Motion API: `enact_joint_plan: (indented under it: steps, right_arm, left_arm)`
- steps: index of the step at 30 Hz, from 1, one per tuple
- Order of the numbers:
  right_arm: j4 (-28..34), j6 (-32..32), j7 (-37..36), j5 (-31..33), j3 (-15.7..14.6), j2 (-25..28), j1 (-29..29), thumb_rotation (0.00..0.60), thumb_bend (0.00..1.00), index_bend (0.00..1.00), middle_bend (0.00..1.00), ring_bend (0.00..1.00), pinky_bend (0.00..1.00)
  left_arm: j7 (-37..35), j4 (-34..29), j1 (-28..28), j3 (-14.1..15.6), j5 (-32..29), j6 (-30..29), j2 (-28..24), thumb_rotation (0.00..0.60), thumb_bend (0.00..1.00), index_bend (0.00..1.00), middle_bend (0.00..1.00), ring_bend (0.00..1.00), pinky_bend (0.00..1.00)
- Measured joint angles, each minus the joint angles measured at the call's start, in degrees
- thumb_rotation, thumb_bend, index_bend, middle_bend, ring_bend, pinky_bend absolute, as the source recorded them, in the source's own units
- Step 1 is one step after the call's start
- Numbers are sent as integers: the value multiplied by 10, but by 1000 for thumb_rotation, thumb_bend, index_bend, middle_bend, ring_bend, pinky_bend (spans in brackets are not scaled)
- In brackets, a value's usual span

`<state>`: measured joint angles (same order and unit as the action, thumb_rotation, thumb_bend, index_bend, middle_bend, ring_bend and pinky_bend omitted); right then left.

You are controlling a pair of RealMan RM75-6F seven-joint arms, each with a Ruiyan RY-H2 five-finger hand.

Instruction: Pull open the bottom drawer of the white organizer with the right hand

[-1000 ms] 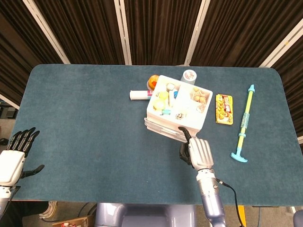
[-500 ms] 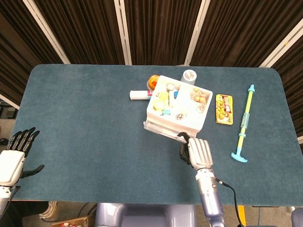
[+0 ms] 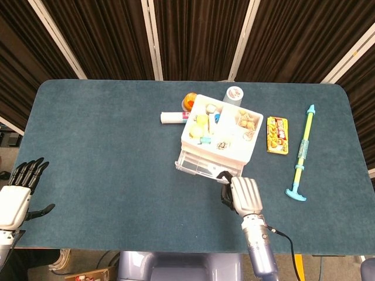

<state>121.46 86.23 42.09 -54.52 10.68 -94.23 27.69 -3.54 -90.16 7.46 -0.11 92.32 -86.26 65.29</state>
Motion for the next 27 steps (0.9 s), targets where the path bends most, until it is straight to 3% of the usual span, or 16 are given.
enact_joint_plan:
  steps: [14, 15, 19, 20, 27]
  right_arm:
    - [42, 13, 5, -47, -51, 15, -22, 600, 713, 439, 888, 877, 927]
    - [43, 13, 6, -49, -53, 16, -23, 600, 703, 412, 887, 875, 927]
    - [44, 12, 9, -53, -58, 19, -27, 600, 534, 55, 873, 860, 927]
    - [44, 12, 10, -52, -58, 20, -27, 600, 493, 7, 870, 858, 927]
    - [44, 9, 15, -53, -58, 29, -28, 600, 415, 0, 868, 856, 926]
  left_arm:
    - [0, -1, 0, 0, -1, 0, 0, 600, 44, 0, 0, 0, 31]
    - [0, -1, 0, 0, -1, 0, 0, 600, 44, 0, 0, 0, 31]
    - [0, -1, 0, 0, -1, 0, 0, 600, 44, 0, 0, 0, 31]
    - [0, -1, 0, 0, -1, 0, 0, 600, 45, 0, 0, 0, 32]
    - [-1, 0, 0, 0, -1, 1, 0, 600, 44, 0, 0, 0, 31]
